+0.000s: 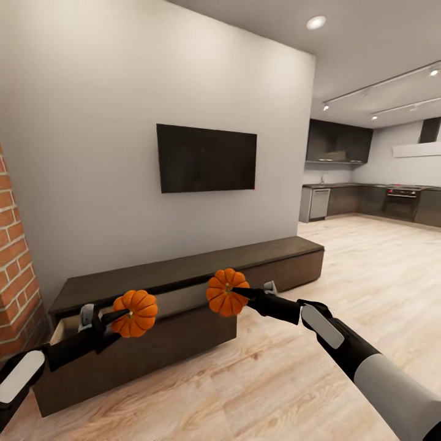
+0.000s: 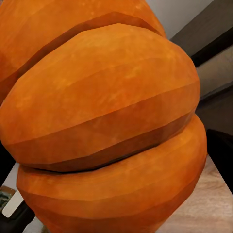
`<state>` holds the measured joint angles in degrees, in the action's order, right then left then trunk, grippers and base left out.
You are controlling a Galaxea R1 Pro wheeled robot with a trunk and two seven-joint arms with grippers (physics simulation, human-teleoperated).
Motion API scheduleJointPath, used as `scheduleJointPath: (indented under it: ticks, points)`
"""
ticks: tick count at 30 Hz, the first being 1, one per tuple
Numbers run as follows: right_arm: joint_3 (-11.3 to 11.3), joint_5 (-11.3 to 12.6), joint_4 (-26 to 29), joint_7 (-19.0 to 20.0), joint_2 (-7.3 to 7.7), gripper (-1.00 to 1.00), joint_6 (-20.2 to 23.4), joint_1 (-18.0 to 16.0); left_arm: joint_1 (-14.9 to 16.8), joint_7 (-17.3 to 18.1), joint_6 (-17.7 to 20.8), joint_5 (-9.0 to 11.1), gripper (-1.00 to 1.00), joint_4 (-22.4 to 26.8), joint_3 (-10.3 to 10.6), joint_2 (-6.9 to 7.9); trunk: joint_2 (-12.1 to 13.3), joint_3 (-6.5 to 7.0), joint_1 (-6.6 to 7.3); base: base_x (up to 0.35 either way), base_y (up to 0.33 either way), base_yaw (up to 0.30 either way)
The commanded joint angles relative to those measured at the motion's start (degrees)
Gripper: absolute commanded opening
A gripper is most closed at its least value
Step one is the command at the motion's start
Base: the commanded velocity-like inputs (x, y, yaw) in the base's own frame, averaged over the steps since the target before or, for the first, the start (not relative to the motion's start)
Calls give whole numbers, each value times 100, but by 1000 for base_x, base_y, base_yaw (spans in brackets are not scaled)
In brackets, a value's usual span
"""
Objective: Place each of the two pumpkins and all three candles from the living room inside a cabinet in the living room (use any cabinet), then make sure every cabinet is closed, and position the cauldron so it is next to a table in the living room.
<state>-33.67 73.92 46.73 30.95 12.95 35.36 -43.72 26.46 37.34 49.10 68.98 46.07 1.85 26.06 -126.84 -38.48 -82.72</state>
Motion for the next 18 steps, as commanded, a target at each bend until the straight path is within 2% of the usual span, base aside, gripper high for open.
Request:
scheduleJointPath:
  ticks: [1, 9, 14, 18]
  points:
    - [-17, 35, 2, -9, 6, -100, 14, -5, 7, 2, 20, 27, -100, -7, 17, 4, 38, 5, 24, 0, 0, 215]
    - [-17, 28, 1, -10, 5, -100, 15, -5, 8, 14, 13, 36, -100, -4, 9, 12, 38, -44, 24, 0, 0, 216]
    - [-12, -217, -5, -16, -3, -100, 15, -5, 5, 19, 12, 37, -100, -2, 8, 11, 38, -75, 24, 0, -17, 216]
    - [-6, -293, -6, -18, -4, -100, 15, -5, 8, 19, 12, 38, -100, -2, 8, 12, 38, -100, 24, 0, -195, 216]
